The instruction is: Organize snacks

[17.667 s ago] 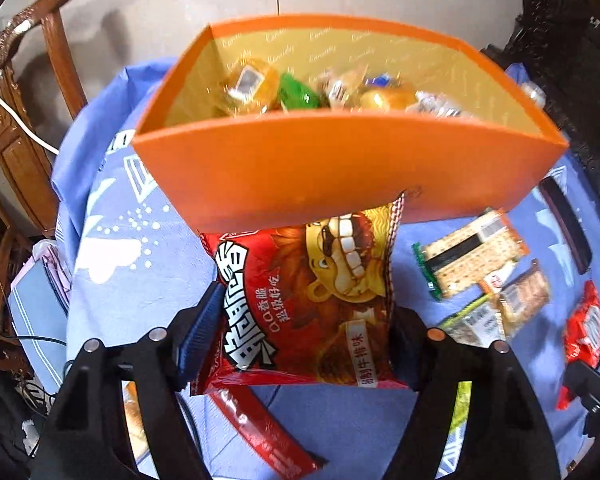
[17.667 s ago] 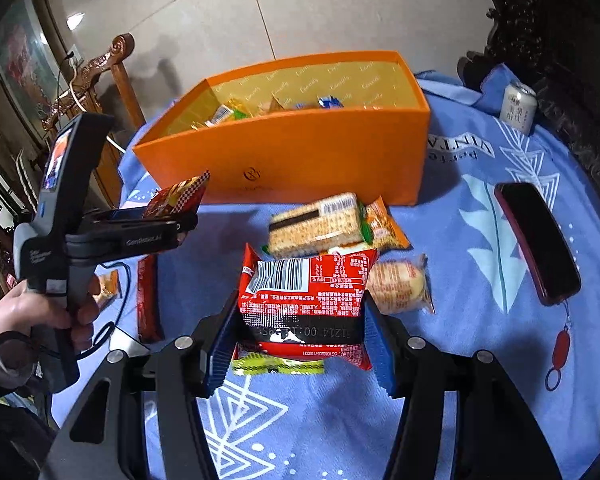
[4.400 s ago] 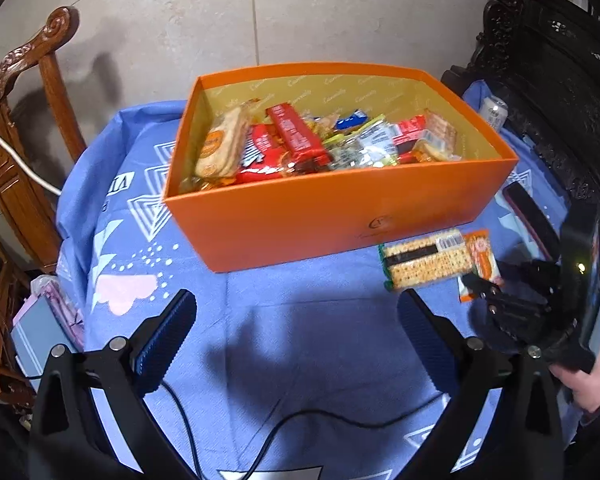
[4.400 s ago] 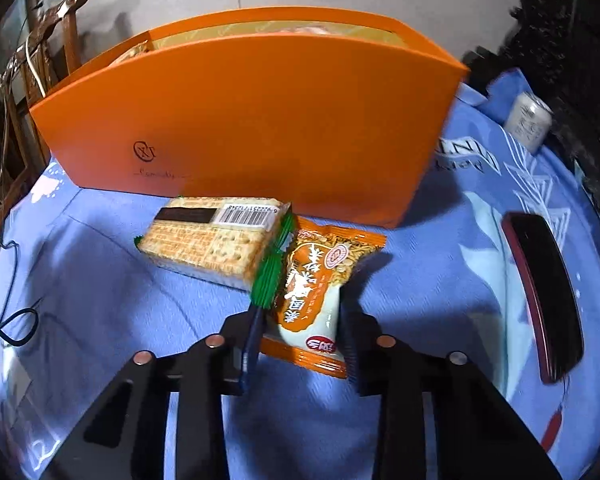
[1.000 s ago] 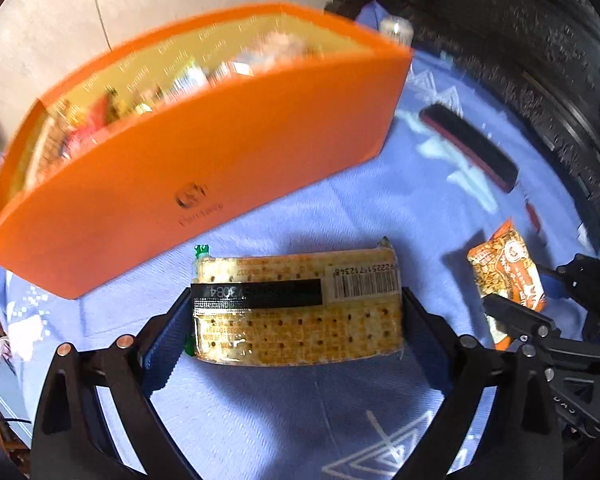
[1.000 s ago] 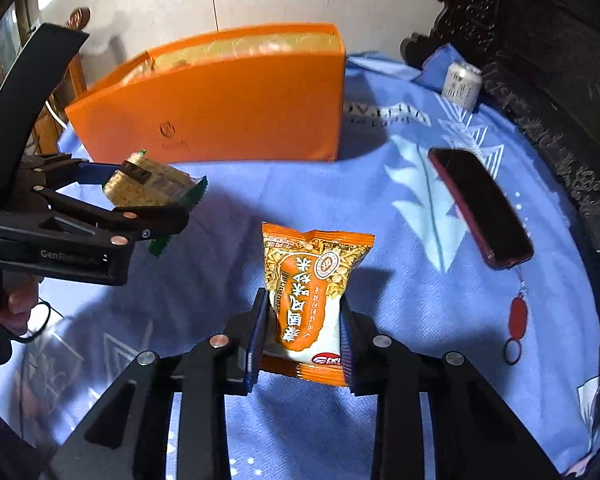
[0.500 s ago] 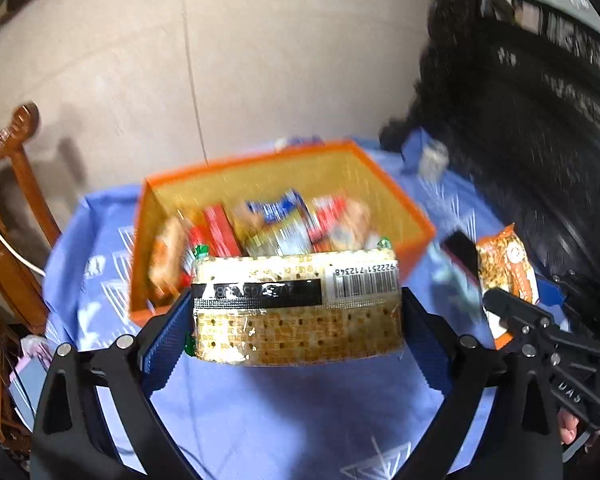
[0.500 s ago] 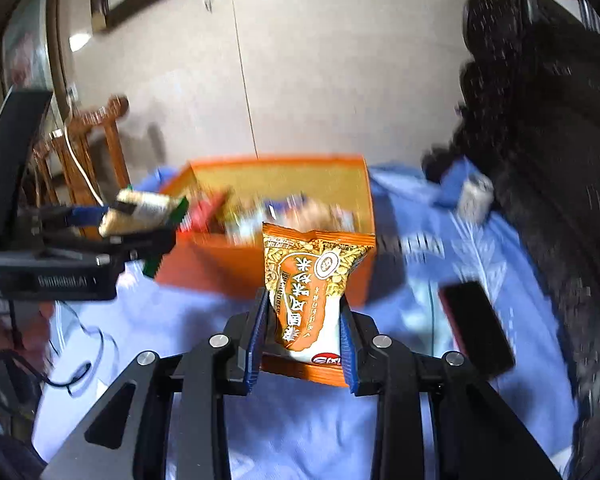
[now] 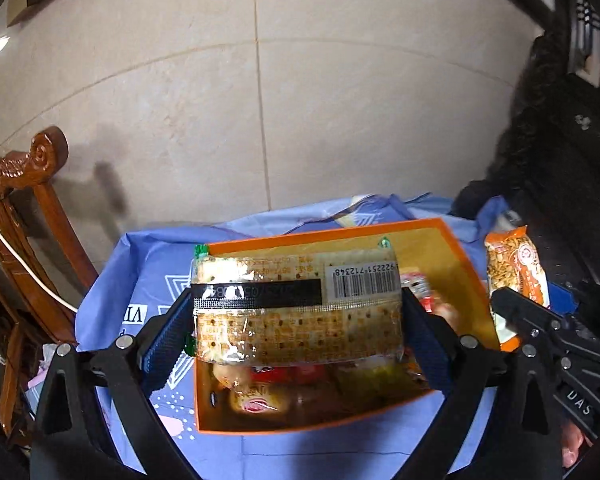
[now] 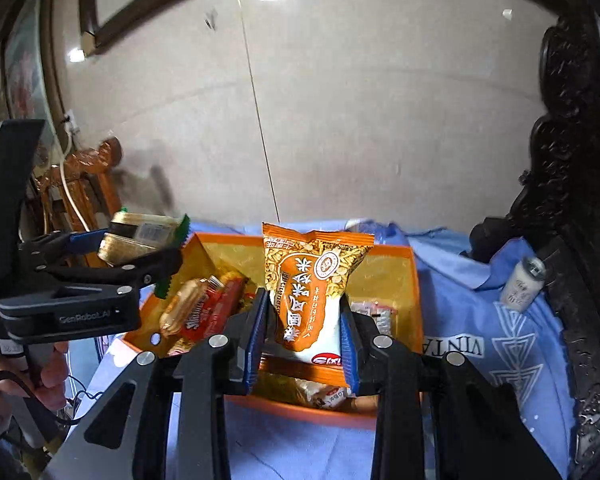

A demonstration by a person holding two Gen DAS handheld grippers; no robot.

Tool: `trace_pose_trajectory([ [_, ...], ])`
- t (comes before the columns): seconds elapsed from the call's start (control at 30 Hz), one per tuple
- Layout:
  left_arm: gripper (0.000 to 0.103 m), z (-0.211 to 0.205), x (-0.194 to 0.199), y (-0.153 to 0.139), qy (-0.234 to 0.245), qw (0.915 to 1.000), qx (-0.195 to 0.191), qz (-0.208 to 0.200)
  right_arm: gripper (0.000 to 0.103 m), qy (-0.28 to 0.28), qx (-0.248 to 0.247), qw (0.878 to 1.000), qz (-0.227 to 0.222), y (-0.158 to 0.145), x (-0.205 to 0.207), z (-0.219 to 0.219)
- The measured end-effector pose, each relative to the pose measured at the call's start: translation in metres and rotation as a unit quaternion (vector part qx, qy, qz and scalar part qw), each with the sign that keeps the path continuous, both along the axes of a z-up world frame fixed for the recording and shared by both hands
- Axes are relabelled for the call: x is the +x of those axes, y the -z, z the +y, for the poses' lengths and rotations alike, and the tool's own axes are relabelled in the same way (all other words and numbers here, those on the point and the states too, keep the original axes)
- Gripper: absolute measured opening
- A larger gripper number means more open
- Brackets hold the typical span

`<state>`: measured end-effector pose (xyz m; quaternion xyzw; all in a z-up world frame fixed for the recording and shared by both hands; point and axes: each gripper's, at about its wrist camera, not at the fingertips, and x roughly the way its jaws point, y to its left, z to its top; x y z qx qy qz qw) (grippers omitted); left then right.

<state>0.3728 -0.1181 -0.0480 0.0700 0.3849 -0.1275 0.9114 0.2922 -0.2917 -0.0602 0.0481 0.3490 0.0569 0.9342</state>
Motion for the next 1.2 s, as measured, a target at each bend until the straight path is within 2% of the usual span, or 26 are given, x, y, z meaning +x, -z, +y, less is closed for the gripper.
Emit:
trace_pose_trajectory([
  [0.03, 0.096, 0.000, 0.005, 0.006, -0.005, 1.0000, 0.002, 0.007, 0.039, -0.001, -0.004, 1.000, 0.010, 0.005, 0.009, 0.002],
  [0.07, 0.097, 0.001, 0.009, 0.011, -0.011, 0.9998, 0.006, 0.014, 0.059, 0.001, -0.009, 1.000, 0.016, 0.008, 0.013, 0.004],
  [0.13, 0.099, 0.003, 0.015, 0.021, -0.022, 0.9992, 0.015, 0.031, 0.079, 0.022, -0.024, 0.999, 0.019, 0.012, 0.018, 0.006],
  [0.2, 0.099, 0.007, 0.018, 0.026, -0.028, 0.9985, 0.011, 0.045, 0.081, 0.021, -0.013, 1.000, 0.017, 0.013, 0.017, 0.005],
  [0.3, 0.099, 0.010, 0.013, 0.025, -0.033, 0.9987, 0.009, 0.039, 0.088, 0.028, -0.015, 0.999, 0.020, 0.012, 0.012, 0.007],
  [0.37, 0.099, 0.011, 0.008, 0.021, -0.034, 0.9988, 0.010, 0.035, 0.098, 0.032, -0.014, 0.999, 0.020, 0.010, 0.008, 0.007],
  [0.5, 0.099, 0.010, -0.001, 0.018, -0.039, 0.9976, 0.025, 0.052, 0.100, 0.036, 0.001, 0.998, 0.042, 0.008, 0.001, 0.008],
  [0.87, 0.099, 0.021, -0.047, -0.016, -0.045, 0.9989, 0.008, 0.010, 0.100, 0.037, -0.012, 0.998, 0.045, -0.004, -0.029, 0.018],
  [1.2, 0.099, 0.030, -0.079, -0.033, -0.044, 0.9990, 0.006, -0.009, 0.100, 0.041, -0.016, 0.998, 0.037, -0.014, -0.060, 0.024],
])
